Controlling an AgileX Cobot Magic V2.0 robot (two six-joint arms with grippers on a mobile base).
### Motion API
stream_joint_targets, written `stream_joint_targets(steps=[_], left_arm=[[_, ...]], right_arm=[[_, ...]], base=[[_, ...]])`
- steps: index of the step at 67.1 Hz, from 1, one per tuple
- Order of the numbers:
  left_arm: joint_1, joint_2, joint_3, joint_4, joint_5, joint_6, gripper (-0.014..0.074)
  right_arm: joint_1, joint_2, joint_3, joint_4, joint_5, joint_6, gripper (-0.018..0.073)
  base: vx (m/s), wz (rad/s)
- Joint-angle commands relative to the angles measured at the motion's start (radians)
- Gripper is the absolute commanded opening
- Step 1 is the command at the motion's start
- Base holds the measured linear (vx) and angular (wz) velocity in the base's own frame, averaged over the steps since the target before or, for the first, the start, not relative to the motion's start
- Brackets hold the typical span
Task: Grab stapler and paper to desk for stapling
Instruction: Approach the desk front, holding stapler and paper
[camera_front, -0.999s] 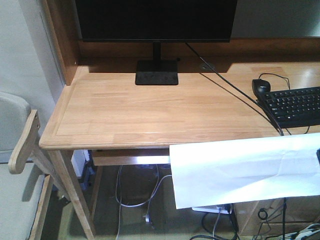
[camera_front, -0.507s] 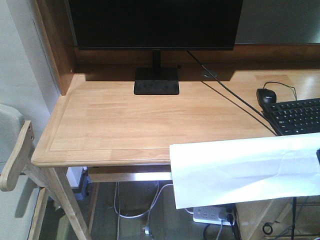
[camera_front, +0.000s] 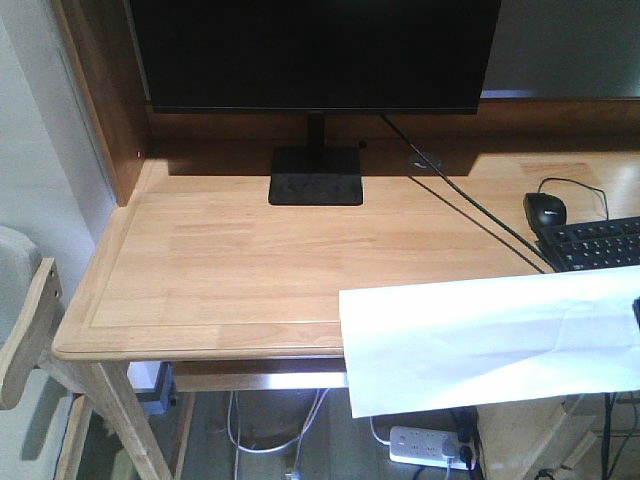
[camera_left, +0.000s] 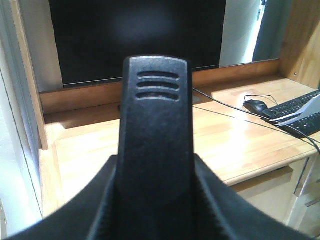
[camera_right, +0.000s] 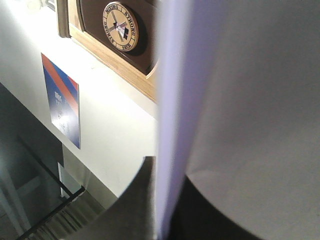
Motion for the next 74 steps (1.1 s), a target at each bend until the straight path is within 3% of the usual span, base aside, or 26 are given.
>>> stream_joint_targets(steps=[1, 74], left_arm=[[-0.003, 0.017, -0.026, 0.001, -0.115, -0.002, -0.0006], [-0.003, 0.017, -0.026, 0.001, -0.115, -0.002, -0.0006]], right_arm=[[0.000, 0.005, 0.025, 0.017, -0.055, -0.006, -0.0005], [0.000, 0.005, 0.025, 0.017, -0.055, -0.006, -0.0005]], base=[[0.07, 0.01], [0.06, 0.00]])
